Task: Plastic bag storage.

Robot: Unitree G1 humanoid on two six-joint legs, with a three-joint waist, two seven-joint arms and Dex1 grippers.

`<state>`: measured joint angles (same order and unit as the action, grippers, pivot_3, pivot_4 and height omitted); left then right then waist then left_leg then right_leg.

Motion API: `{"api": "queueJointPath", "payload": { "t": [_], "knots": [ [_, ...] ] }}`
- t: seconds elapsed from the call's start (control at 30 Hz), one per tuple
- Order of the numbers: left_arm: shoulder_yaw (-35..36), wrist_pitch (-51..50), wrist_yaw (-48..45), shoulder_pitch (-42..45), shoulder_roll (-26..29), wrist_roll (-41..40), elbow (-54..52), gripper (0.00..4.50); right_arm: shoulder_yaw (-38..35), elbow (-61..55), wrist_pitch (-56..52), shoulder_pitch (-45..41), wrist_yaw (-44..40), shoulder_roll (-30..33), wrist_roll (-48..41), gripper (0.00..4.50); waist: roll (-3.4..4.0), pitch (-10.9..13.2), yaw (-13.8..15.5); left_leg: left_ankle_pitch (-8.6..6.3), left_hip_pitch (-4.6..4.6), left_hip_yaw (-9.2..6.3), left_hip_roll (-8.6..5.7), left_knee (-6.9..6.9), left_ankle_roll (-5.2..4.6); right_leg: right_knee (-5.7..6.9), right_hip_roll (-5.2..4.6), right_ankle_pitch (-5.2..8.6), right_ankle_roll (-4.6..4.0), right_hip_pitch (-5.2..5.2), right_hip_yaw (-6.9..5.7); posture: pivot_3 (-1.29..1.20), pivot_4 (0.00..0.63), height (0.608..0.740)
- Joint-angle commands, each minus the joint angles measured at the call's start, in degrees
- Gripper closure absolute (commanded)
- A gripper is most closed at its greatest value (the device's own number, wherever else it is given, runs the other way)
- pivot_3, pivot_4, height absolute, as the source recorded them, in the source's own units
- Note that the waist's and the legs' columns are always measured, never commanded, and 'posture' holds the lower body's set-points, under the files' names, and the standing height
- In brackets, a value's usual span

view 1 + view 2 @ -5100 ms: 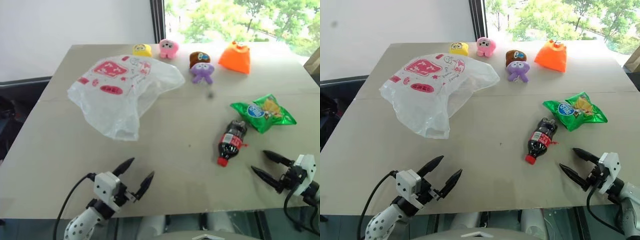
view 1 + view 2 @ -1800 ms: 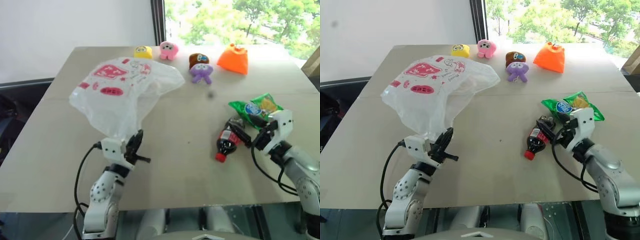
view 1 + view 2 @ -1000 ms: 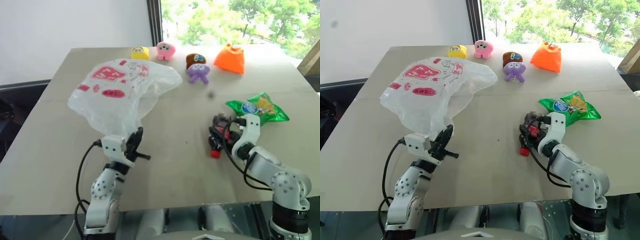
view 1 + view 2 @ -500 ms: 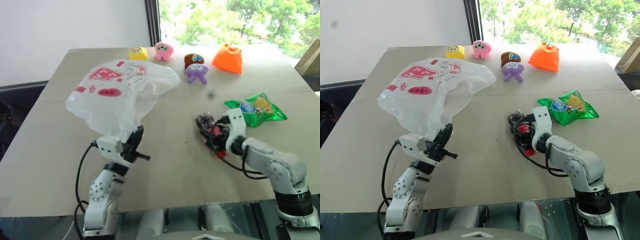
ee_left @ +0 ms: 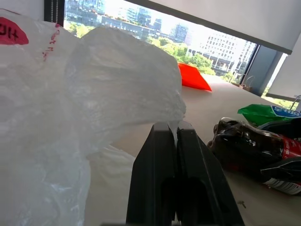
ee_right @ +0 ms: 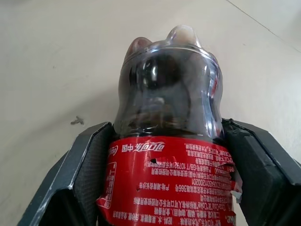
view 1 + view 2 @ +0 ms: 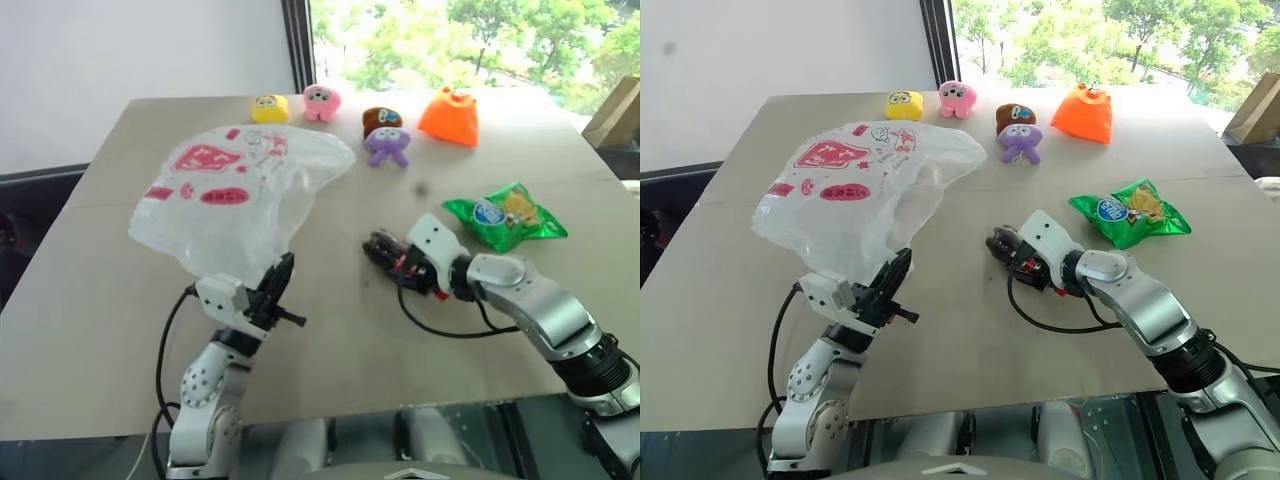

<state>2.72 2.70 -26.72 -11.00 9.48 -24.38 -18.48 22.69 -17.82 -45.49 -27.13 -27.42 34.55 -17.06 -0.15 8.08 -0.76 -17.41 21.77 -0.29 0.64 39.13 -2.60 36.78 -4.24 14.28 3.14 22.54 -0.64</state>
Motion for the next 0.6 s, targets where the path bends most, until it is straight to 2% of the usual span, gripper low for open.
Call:
{"api": "queueJointPath", "payload": {
  "t": [0.03,0.23,0.27,0.33,0.37,0.6],
  "knots": [
    [0.1,1.8,-1.0,-0.1,-0.1,-0.3,-0.9,4.5,0.3,2.4,-0.4,1.7,0.9,-1.1,3.6,0.2,-0.12,0.0,-0.2,0.0,0.0,0.0,0.03,0.0,0.0,-0.01,-0.02,0.0,-0.01,0.0,0.01,0.0,0.15,0.74],
    [0.3,1.8,-2.1,0.2,0.1,-0.7,-0.1,4.5,-2.5,2.7,-0.6,2.3,1.3,-4.3,5.4,0.2,-0.12,0.0,-0.4,0.0,-0.04,0.03,0.25,0.0,0.0,0.01,0.12,0.08,-0.3,0.02,0.05,0.0,0.15,0.74],
    [0.3,1.8,-2.2,0.2,0.1,-0.7,0.0,4.5,-3.1,2.7,-0.6,2.3,1.4,-5.0,5.5,0.74,-0.12,0.0,-0.4,0.0,-0.05,0.04,0.29,0.0,0.0,0.01,0.16,0.07,-0.32,0.02,0.05,0.0,0.15,0.74],
    [0.4,1.8,-2.4,0.4,0.1,-0.6,0.2,4.5,-3.8,2.8,-0.2,2.2,1.7,-6.1,6.2,1.23,-0.12,0.0,-0.5,0.0,-0.05,0.05,0.34,0.0,0.0,0.01,0.21,0.05,-0.35,0.04,0.05,0.0,0.15,0.74],
    [0.5,1.8,-2.5,0.4,0.1,-0.6,0.2,4.5,-3.9,2.8,0.2,2.1,1.7,-6.5,6.6,1.33,-0.12,0.0,-0.5,0.0,-0.06,0.06,0.35,0.0,0.0,0.02,0.22,0.05,-0.36,0.04,0.05,0.0,0.15,0.74],
    [-0.9,1.7,-6.2,-0.1,0.4,-3.8,-2.0,4.5,-3.6,5.8,3.9,-1.7,-0.5,-9.3,9.0,1.33,-0.06,0.1,-0.3,0.0,0.01,0.08,0.35,0.0,0.0,0.02,0.21,0.04,-0.34,0.12,0.06,0.0,0.15,0.74]
  ]
}}
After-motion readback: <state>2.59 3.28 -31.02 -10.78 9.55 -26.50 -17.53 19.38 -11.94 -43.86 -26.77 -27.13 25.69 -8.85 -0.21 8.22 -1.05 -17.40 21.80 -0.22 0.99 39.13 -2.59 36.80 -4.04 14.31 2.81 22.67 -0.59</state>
